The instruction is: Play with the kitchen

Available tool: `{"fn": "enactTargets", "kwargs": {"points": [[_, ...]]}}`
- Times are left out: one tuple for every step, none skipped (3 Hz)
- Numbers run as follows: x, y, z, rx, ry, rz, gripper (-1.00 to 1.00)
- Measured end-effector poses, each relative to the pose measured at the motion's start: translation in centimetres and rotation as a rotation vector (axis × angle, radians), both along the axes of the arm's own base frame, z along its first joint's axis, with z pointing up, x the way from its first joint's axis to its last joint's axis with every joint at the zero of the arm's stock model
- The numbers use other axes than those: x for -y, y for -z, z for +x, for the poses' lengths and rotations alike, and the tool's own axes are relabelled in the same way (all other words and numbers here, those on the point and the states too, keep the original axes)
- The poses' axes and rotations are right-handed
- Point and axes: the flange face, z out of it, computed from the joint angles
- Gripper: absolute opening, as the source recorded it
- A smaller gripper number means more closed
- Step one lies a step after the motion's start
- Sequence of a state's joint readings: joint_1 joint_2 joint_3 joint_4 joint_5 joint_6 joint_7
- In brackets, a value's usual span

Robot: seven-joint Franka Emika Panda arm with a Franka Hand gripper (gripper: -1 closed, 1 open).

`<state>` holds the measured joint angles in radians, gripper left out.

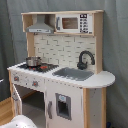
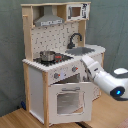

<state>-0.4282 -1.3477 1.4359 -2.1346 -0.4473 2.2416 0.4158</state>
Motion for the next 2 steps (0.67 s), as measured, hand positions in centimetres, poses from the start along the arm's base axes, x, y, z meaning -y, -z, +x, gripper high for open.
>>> {"fn": "enactTargets", "kwargs": {"points": [[0.6, -2.0, -0.3, -0.043, 0.013, -0.04, 1.0], [1.4, -3.8, -0.8, -0.091, 0.031, -0.085, 1.0]]}}
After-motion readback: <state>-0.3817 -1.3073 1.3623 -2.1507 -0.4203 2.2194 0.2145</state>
